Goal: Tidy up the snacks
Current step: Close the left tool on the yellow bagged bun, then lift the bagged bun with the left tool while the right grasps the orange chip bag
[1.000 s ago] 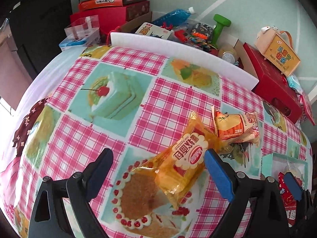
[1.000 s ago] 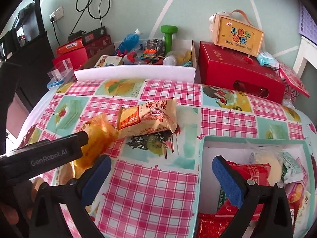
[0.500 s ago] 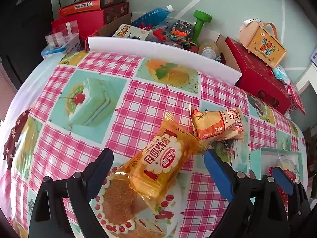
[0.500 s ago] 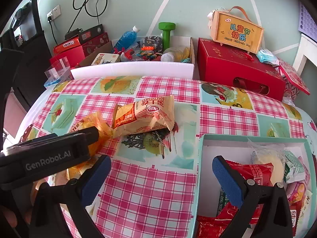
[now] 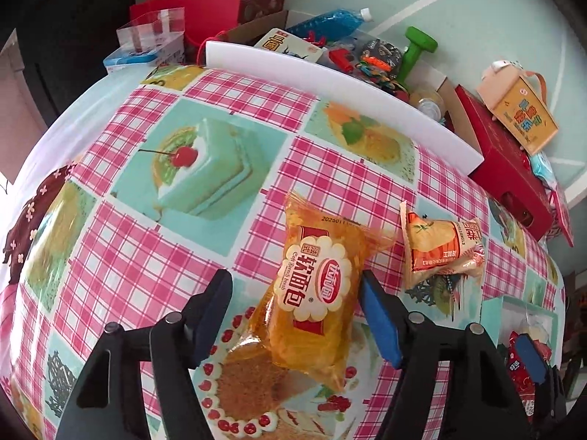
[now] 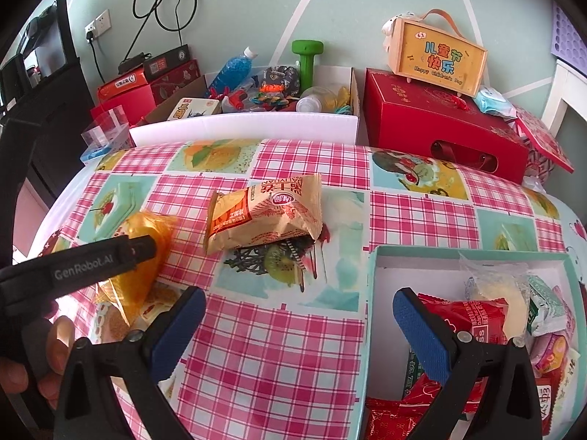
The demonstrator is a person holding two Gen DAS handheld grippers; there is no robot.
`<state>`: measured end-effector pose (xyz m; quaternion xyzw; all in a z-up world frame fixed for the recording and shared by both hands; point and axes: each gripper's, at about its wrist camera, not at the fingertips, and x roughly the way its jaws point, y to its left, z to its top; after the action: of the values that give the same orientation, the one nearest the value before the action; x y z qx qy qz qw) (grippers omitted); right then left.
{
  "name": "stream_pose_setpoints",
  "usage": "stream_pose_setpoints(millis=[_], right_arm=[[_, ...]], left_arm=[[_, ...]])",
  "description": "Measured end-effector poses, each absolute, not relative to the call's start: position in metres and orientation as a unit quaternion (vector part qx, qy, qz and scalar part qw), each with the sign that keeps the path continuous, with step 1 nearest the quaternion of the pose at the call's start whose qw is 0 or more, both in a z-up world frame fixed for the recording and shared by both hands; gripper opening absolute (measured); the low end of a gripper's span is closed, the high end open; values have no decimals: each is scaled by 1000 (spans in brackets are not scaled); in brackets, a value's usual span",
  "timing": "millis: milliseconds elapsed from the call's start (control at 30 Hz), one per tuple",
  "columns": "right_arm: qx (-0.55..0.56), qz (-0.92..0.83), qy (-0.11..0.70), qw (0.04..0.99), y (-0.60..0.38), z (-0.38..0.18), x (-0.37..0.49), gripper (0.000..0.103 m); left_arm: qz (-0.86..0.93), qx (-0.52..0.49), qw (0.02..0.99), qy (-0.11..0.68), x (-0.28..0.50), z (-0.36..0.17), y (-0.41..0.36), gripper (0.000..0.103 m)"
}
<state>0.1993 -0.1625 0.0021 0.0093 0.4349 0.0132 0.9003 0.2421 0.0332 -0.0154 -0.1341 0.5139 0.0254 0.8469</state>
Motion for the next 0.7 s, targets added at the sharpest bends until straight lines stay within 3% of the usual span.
stream_pose_setpoints(millis=[133,533,700], right_arm=[[5,11,435,900,-160,3,199,103],[99,11,469,878,-177,21,231,102],[37,-48,474,878,-173,30,269,102]], left_arm=[[19,-152,846,510,239,-13,41,61],[19,-169,840,515,237,-16,54,60],[18,-168,838,518,236,-17,55,60]])
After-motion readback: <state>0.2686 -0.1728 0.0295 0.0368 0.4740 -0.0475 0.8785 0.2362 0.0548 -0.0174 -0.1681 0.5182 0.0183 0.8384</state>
